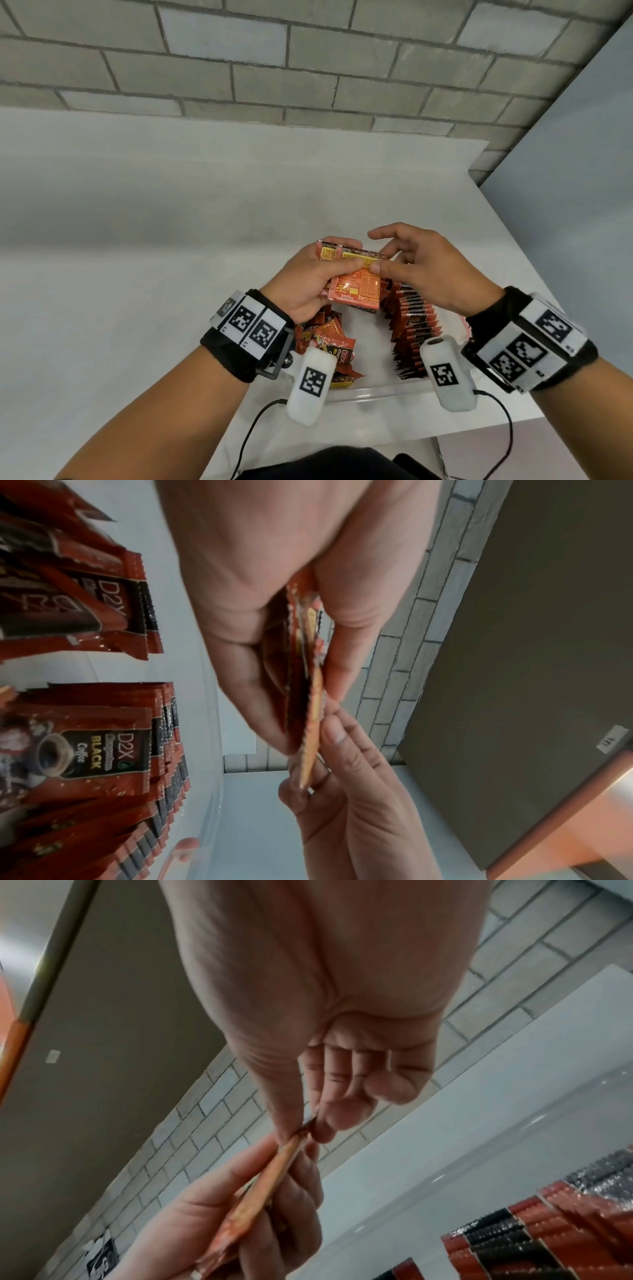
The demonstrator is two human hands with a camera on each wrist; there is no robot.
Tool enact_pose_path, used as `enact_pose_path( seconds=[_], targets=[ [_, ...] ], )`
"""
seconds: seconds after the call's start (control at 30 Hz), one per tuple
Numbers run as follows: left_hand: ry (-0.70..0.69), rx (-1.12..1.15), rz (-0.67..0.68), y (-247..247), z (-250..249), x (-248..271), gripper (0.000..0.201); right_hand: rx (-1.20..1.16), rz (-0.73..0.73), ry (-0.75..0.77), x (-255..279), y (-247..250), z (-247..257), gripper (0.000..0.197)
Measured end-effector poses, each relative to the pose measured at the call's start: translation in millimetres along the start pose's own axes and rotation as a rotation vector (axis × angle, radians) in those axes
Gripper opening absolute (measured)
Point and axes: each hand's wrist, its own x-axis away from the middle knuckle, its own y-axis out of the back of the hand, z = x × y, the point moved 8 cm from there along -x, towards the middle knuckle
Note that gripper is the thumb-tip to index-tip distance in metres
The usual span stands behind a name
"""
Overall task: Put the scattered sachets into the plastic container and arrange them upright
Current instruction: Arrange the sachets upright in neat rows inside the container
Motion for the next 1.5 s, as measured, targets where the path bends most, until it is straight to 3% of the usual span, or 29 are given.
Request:
enact_pose_path(
  seconds=[0.1, 0.23, 0.37, 0.47, 0.6, 0.67, 0.77, 0.87, 0.97, 1.1, 1.3, 1.5],
  targets=[
    [0.038, -0.018, -0.011, -2, 2, 0, 0.036, -0.061, -0.124, 0.033, 3, 13, 0, 0.013],
    [0.039, 0.103, -0.076, 3, 0, -1, 0.037, -0.025, -0.332, 0.175, 15, 30, 10, 0.013],
    [-0.058, 0.152, -0.076, 2, -6, -1, 0.021, 0.154, -0.197, 0.234, 21, 6, 11, 0.012],
    [-0.092, 0.067, -0.07, 2, -7, -2, 0.025, 0.174, -0.103, 0.204, 20, 3, 6, 0.014],
    [-0.072, -0.01, -0.067, 2, -5, -2, 0.023, 0.181, -0.266, 0.231, 20, 20, 10, 0.016],
    [-0.057, -0.022, -0.062, 1, -3, -2, 0.025, 0.232, -0.296, 0.214, 16, 22, 8, 0.028],
    [-0.045, -0.032, -0.048, -2, 0, -1, 0.027, 0.277, -0.203, 0.182, 6, 16, 7, 0.04],
    [-0.057, -0.006, -0.079, 1, -1, -2, 0.022, 0.273, -0.109, 0.116, -2, 15, 6, 0.029],
    [-0.061, 0.113, -0.216, 19, -3, -4, 0.018, 0.231, 0.045, -0.002, -7, 12, -7, 0.015],
    [-0.036, 0.195, -0.297, 32, -2, -2, 0.01, 0.424, 0.172, -0.106, -11, -2, -29, 0.015],
    [-0.036, 0.208, -0.282, 31, -3, 2, 0.01, 0.634, 0.263, -0.147, -22, -26, -42, 0.013],
    [-0.047, 0.265, -0.23, 30, -6, 8, 0.014, 0.649, 0.286, -0.158, -33, -36, -46, 0.012]
  ],
)
